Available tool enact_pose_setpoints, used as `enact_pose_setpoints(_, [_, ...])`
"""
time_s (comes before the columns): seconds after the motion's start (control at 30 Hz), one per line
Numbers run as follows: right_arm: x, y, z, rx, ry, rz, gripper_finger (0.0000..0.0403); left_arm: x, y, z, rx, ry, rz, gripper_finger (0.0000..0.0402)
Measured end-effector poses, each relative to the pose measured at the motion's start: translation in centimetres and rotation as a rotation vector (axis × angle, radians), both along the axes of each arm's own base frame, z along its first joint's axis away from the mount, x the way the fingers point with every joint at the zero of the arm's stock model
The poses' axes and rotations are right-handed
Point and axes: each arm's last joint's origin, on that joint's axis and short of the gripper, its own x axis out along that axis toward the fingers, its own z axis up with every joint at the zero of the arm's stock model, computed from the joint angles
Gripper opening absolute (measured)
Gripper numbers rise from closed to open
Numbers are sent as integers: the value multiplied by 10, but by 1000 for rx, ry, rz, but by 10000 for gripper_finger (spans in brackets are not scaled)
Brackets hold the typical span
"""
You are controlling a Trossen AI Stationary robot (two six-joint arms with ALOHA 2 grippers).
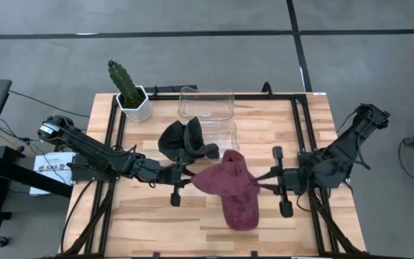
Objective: Pick & Place hat
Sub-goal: Put the top red cap into the top transparent bin
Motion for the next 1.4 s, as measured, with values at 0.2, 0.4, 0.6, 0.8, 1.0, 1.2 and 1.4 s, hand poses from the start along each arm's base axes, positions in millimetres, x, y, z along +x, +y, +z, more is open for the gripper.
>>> enact_pose_setpoints(0.2, [-4, 3, -6, 143, 113, 116, 12, 0, 0, 0, 2, -2, -2, 10])
enact_pose_setpoints(0.4, [-17, 2, 4, 240, 151, 290, 15, 0, 0, 1, -1, -6, -10, 10])
enact_pose_setpoints(0.6, [-35, -8, 23, 267, 175, 337, 20, 1, 3, -1, -4, 4, 37, 10])
enact_pose_setpoints(0.8, [-35, -21, 31, 168, 109, 53, 11, 0, 1, -1, -20, 2, 11, 10])
enact_pose_setpoints(1.0, [-14, -33, 26, -69, -34, -586, 1, 1, 0, 1, -80, -15, 15, 10])
enact_pose_setpoints(1.2, [46, -33, 12, -235, -46, -816, 1, 2, -1, 15, -170, -143, -10, 10])
enact_pose_setpoints(1.4, [96, -30, 10, -390, -99, -895, 0, 2, -4, 20, -250, -178, -55, 10])
